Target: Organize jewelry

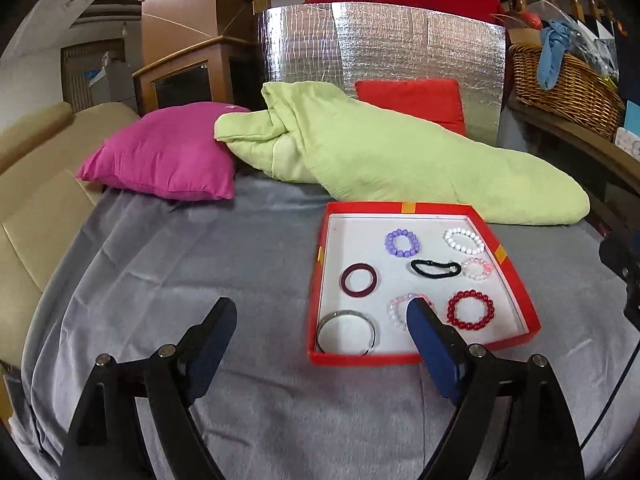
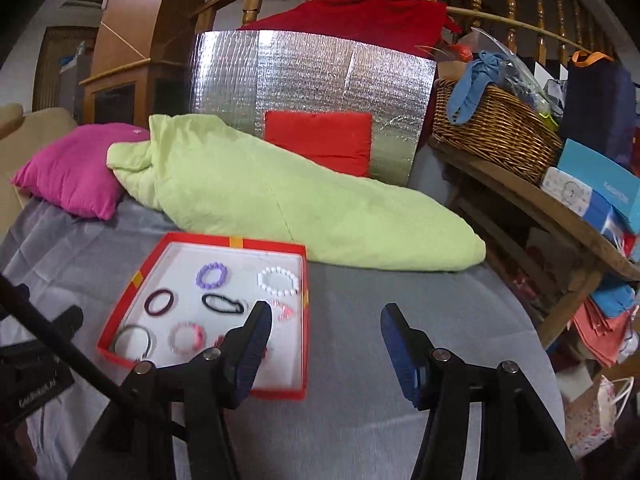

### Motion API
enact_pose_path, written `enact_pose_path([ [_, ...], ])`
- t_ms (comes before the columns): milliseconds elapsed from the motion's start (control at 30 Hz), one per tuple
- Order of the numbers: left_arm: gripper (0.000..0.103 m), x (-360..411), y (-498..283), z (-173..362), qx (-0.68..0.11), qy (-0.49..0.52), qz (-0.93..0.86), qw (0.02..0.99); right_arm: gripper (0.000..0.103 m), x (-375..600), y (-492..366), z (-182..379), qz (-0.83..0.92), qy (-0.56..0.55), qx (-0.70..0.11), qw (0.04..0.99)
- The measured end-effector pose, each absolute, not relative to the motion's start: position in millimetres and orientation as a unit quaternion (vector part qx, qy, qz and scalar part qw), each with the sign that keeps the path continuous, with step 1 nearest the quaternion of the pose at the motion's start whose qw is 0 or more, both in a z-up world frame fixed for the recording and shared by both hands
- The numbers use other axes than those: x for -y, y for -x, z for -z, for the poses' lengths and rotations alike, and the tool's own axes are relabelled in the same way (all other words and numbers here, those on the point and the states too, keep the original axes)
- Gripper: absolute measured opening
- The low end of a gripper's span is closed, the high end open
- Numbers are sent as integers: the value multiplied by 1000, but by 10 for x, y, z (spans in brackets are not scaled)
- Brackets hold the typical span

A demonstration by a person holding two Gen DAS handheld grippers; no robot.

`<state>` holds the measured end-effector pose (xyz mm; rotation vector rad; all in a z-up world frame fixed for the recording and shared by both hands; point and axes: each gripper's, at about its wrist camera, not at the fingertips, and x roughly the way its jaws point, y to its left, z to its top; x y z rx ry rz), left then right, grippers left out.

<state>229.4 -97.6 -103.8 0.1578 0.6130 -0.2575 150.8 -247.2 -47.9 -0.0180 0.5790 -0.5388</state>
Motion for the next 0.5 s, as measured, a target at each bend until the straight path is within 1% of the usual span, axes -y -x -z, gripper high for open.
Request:
enact_pose_path([
  [500,88,1005,-2289,1146,-285,-121,87,947,62,2464,-1462,667,268,7,-306,914],
])
